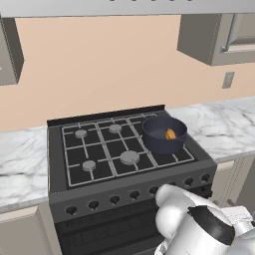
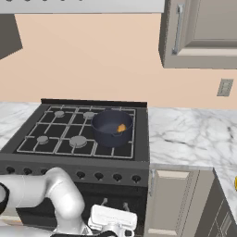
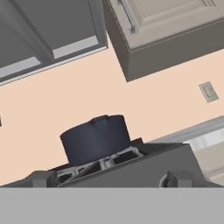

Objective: Retrieve the frozen meat and place it in the pot on a burner. Then turn the burner on.

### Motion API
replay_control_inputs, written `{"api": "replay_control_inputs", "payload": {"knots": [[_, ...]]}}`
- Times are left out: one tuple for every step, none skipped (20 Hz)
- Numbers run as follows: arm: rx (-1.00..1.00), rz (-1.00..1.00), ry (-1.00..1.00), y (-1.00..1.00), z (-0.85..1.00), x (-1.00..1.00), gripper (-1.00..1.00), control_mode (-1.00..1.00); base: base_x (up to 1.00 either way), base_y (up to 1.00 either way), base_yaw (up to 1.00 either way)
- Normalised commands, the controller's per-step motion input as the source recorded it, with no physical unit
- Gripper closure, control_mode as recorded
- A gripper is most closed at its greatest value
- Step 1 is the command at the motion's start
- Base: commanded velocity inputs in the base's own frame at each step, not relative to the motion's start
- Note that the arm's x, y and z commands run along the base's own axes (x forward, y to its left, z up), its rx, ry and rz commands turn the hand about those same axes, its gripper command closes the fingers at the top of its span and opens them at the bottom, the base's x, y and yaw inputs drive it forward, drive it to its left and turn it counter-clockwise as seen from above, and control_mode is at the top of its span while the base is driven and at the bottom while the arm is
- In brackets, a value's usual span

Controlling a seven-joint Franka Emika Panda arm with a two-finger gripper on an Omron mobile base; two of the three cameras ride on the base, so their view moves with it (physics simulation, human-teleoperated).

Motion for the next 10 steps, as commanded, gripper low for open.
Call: {"api": "replay_control_inputs", "payload": {"knots": [[0.0,0.0,0.0,-0.14,0.0,0.32,-1.0,-1.0,0.0,0.0,0.0],[0.0,0.0,0.0,-0.2,0.0,0.3,-1.0,-1.0,0.0,0.0,0.0],[0.0,0.0,0.0,-0.3,0.0,0.28,-1.0,-1.0,0.0,0.0,0.0],[0.0,0.0,0.0,-0.41,0.0,0.25,-1.0,-1.0,0.0,0.0,0.0],[0.0,0.0,0.0,-0.44,0.0,0.23,-1.0,-1.0,0.0,0.0,0.0],[0.0,0.0,0.0,-0.44,0.0,0.26,-1.0,-1.0,0.0,0.0,0.0],[0.0,0.0,0.0,-0.44,0.0,0.27,-1.0,-1.0,0.0,0.0,0.0],[0.0,0.0,0.0,-0.43,0.0,0.28,-1.0,-1.0,0.0,0.0,0.0],[0.0,0.0,0.0,-0.4,0.0,0.28,-1.0,-1.0,0.0,0.0,0.0],[0.0,0.0,0.0,-0.38,0.0,0.24,-1.0,-1.0,0.0,0.0,0.0]]}}
